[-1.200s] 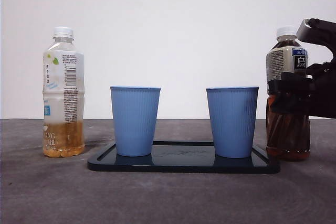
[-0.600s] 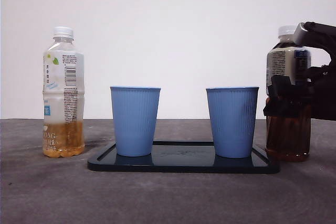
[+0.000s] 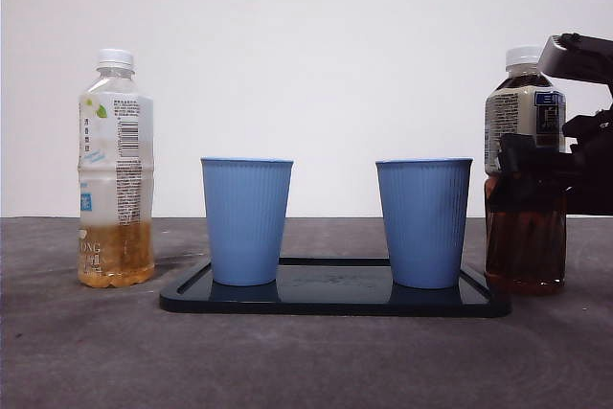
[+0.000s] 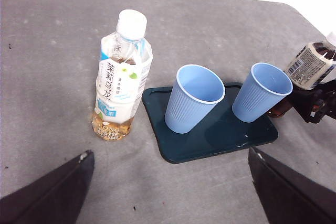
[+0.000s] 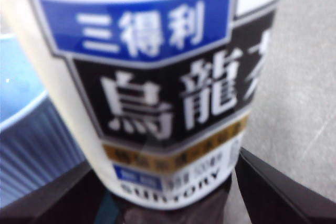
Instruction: Pour the drink into the cup
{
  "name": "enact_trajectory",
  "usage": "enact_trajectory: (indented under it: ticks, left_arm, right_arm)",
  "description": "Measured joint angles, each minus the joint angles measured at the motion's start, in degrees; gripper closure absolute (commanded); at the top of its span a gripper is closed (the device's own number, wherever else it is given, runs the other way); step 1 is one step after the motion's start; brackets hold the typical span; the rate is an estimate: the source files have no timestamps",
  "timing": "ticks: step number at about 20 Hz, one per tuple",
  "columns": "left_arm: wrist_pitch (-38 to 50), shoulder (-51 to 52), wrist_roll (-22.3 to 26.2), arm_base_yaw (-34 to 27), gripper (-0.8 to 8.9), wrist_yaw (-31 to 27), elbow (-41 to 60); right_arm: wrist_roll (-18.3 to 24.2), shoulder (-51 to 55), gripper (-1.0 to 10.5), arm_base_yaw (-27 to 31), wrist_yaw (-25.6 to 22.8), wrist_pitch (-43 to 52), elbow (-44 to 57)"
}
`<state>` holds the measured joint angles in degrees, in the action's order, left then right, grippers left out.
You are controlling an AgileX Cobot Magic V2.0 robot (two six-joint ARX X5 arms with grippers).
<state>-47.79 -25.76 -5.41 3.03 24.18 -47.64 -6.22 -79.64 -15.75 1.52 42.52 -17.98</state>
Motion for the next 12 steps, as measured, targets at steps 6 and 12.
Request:
enact_trajectory:
  ticks: [6,12]
  left_arm:
    - [0.00,0.00,0.00,0.00,3.39,0.02,0.02]
    - [0.00,0.00,0.00,0.00,3.33,0.02,0.02]
  right_arm:
    - [0.00,8.00,5.7,0.00,0.02,-9.18,0.00]
    - [-0.74,17.88,5.7,-0.48,1.36,-23.06,0.00]
